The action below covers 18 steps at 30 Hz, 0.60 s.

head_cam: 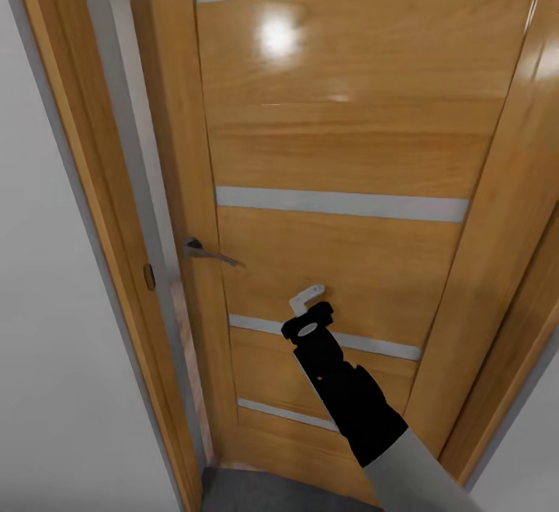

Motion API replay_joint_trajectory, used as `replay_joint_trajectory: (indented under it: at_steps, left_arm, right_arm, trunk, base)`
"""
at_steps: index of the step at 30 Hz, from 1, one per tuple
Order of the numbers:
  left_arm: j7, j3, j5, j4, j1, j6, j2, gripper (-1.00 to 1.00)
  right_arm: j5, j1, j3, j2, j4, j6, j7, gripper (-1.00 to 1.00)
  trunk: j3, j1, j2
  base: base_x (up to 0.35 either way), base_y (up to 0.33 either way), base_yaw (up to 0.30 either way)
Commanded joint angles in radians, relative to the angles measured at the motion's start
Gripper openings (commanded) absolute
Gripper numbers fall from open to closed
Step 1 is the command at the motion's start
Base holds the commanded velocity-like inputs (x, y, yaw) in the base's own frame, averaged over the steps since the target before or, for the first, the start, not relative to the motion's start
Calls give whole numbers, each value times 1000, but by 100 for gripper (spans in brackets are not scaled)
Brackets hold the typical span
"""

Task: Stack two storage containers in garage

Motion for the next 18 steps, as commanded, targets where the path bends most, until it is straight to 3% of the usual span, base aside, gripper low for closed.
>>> replay_joint_trajectory:
  at_steps: [1, 9, 18]
  left_arm:
    - [-1, 0, 6, 0, 0, -2, 0, 100]
    - [-1, -1, 6, 0, 0, -2, 0, 100]
    - [-1, -2, 6, 0, 0, -2, 0, 100]
  right_arm:
    - [15, -14, 4, 0, 5, 3, -6, 100]
    - [11, -77, 6, 0, 55, -4, -6, 100]
    - [8, -179, 6, 0, 210, -30, -6, 100]
  trunk:
    - [-1, 0, 0]
    - [-1, 0, 0]
    - [-1, 0, 0]
  base:
    - [0, 0, 0]
    - [0, 0, 0]
    - [0, 0, 0]
